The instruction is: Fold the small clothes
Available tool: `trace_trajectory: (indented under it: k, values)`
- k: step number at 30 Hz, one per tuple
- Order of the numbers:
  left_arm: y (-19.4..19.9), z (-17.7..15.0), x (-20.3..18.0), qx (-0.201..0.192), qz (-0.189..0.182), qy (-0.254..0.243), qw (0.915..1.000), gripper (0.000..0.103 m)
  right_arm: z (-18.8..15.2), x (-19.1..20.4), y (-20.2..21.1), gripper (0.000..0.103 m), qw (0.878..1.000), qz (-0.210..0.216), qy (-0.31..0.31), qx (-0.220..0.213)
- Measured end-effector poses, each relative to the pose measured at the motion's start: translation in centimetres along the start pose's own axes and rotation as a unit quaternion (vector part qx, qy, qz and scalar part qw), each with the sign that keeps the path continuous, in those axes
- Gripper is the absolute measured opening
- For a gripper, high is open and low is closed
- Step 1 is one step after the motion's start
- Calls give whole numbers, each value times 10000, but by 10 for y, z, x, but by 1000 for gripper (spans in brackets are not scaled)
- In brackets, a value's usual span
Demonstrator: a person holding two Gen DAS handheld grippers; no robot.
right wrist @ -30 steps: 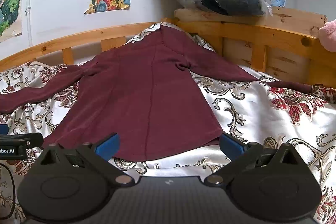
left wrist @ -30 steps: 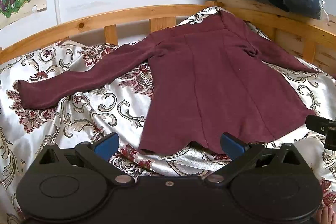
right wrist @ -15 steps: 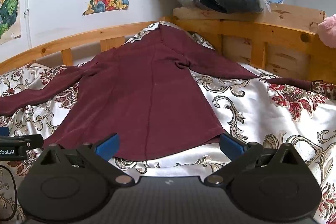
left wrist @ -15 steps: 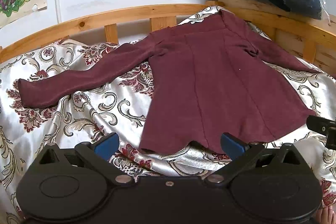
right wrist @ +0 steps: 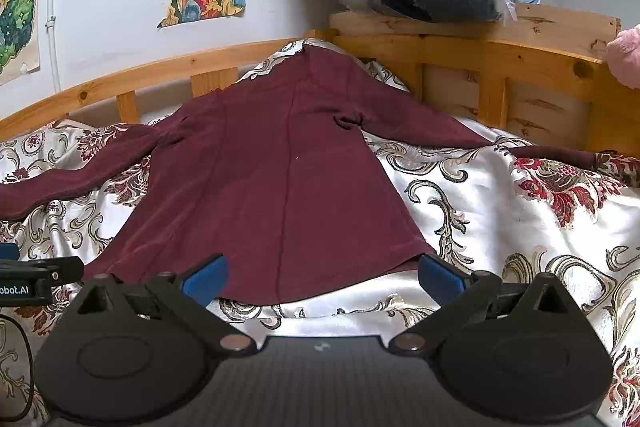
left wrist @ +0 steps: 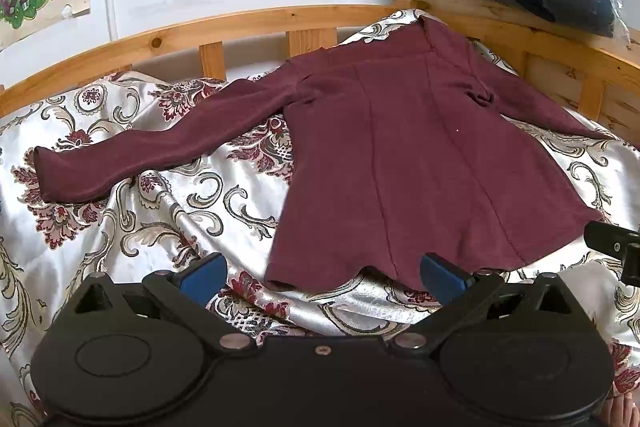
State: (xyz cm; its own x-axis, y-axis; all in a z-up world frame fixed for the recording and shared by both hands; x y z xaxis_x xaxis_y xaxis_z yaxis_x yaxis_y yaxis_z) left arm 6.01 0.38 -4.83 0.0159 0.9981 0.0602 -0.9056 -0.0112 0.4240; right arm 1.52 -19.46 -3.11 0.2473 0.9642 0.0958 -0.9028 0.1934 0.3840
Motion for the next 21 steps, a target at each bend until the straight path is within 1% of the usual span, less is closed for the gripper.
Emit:
trace_trajectory:
  k: [5,13,21]
  values:
    - [-1,-1,0,44,-4,33,10000,102,-2,1,0,103,10000,-13,23,63]
    - [-4,-2,4,201,10,167,9997,102,-11,-1,-8,103,9991,-32,-5,431]
    - [-13,-1,4,379,-26,223,9990,102,-11,-8,-17,103,9960,-394,219,769]
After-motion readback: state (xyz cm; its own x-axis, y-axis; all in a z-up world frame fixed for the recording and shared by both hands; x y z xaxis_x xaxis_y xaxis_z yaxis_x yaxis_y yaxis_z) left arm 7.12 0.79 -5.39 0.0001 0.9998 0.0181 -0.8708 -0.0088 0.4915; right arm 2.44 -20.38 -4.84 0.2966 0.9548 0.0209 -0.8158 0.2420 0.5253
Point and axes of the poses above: each gripper's, at about its wrist camera, not at the fingertips, and y roughly against the way its jaws point, x to its left, z to its top, the point moved 7 cm from there along -y, roughly the way its jaws point, and after that the axes turned 8 degrees about -x, right-handed, at the moved point
